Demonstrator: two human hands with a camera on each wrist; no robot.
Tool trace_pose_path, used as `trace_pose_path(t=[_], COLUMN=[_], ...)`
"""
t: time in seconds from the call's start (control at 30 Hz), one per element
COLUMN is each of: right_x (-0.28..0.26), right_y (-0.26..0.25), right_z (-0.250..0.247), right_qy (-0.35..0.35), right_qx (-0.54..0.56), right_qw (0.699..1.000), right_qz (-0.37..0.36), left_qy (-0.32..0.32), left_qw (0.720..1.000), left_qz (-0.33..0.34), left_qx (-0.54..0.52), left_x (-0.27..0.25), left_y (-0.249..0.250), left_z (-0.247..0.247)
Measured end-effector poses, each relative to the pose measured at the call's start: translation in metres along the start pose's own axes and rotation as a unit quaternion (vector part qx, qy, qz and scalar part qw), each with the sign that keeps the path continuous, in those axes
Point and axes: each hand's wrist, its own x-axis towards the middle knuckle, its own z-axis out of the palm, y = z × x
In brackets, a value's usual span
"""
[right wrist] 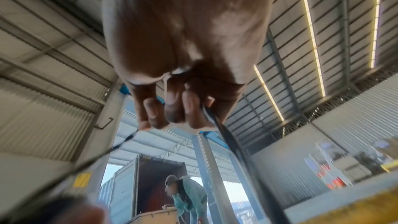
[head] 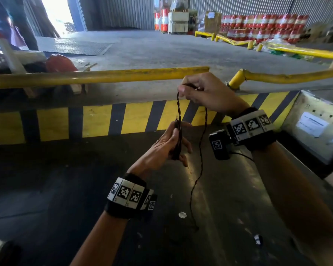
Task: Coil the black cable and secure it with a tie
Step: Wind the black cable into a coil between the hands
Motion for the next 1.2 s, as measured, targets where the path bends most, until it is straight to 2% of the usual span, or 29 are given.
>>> trace_pose_path(t=[0.13,0.23,0.33,0.43,0.53,0.67,0.77,0.87,1.03,1.13,1.2], right_x=[0.006,-0.018,-0.068,-0.121,-0.137,-0.108,-0.068,-0.021,0.02,0.008,-0.014], right_y=[0.031,0.053,0.049,0.032,0.014,-0.012,-0.026,-0.022,0.018,0.04,0.051], right_z=[0.028,0.078,0.146,0.189,0.178,0.113,0.06,0.031,0.037,0.065,0.1], right_qy=[0.012,0.017,-0.004,-0.088,-0.13,-0.093,-0.006,0.055,0.024,0.016,-0.01], right_qx=[0.086,0.152,0.227,0.234,0.199,0.113,0.003,-0.041,0.031,0.121,0.208], right_qw=[0.994,0.985,0.968,0.962,0.969,0.989,0.999,0.996,0.999,0.992,0.975], right_qz=[0.062,0.08,0.109,0.108,0.075,0.018,-0.039,-0.063,-0.011,0.041,0.074], left_qy=[-0.011,0.002,0.07,0.162,0.2,0.166,0.096,0.013,-0.021,-0.007,0.022], left_qw=[0.998,0.99,0.983,0.975,0.969,0.968,0.983,0.998,0.998,0.992,0.988], left_qz=[0.046,0.095,0.13,0.145,0.134,0.055,0.02,0.005,0.028,0.072,0.109], left_qx=[-0.046,-0.106,-0.112,-0.041,0.055,0.179,0.157,0.06,-0.057,-0.106,-0.11], left_x=[-0.005,-0.001,0.009,0.02,0.031,0.031,0.019,0.007,-0.01,-0.013,-0.01], left_y=[0.019,0.03,0.037,0.044,0.036,0.002,-0.02,-0.023,0.002,0.017,0.024], left_z=[-0.001,-0.01,-0.029,-0.061,-0.088,-0.097,-0.078,-0.04,-0.012,-0.019,-0.029])
